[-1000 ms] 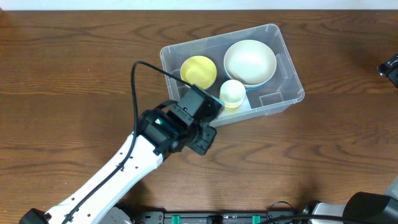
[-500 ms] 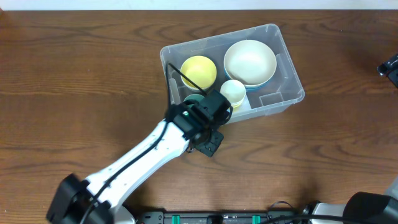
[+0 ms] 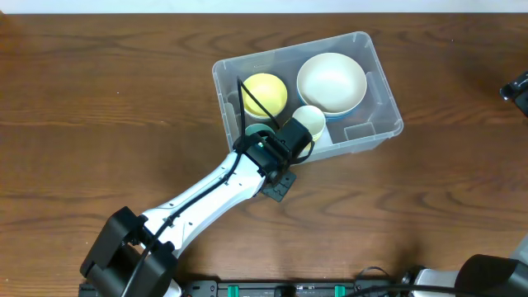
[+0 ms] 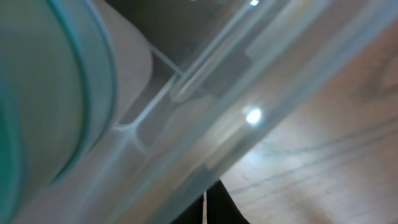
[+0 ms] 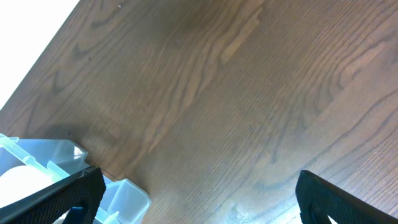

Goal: Pack container
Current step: 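Carry the teal cup into the container and lower it onto blue cup, then open the left gripper and move it right along the container front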

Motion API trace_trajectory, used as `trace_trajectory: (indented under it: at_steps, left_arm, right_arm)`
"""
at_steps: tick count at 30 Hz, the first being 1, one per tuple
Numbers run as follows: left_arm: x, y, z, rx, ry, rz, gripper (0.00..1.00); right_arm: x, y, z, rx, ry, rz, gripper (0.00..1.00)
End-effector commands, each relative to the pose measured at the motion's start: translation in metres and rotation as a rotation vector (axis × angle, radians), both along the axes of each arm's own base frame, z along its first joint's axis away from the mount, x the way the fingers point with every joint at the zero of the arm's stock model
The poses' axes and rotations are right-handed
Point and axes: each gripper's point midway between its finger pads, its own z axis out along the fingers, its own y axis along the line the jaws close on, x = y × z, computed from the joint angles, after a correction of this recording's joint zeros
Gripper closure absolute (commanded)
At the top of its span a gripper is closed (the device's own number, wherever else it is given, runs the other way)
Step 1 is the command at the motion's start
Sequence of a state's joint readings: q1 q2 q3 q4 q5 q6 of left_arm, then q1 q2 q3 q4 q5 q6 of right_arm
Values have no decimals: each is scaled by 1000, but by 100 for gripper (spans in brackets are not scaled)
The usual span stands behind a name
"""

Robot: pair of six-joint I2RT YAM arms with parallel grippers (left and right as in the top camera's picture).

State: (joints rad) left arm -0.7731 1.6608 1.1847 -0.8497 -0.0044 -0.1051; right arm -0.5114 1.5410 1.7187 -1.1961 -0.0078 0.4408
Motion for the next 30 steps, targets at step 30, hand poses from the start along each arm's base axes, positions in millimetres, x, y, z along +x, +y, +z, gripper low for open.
trace_trajectory:
  at_steps: [30]
  left_arm:
    - [69, 50, 7, -19, -136, 220, 94]
  right_arm:
    - [-2, -3, 0, 6, -1, -21, 1]
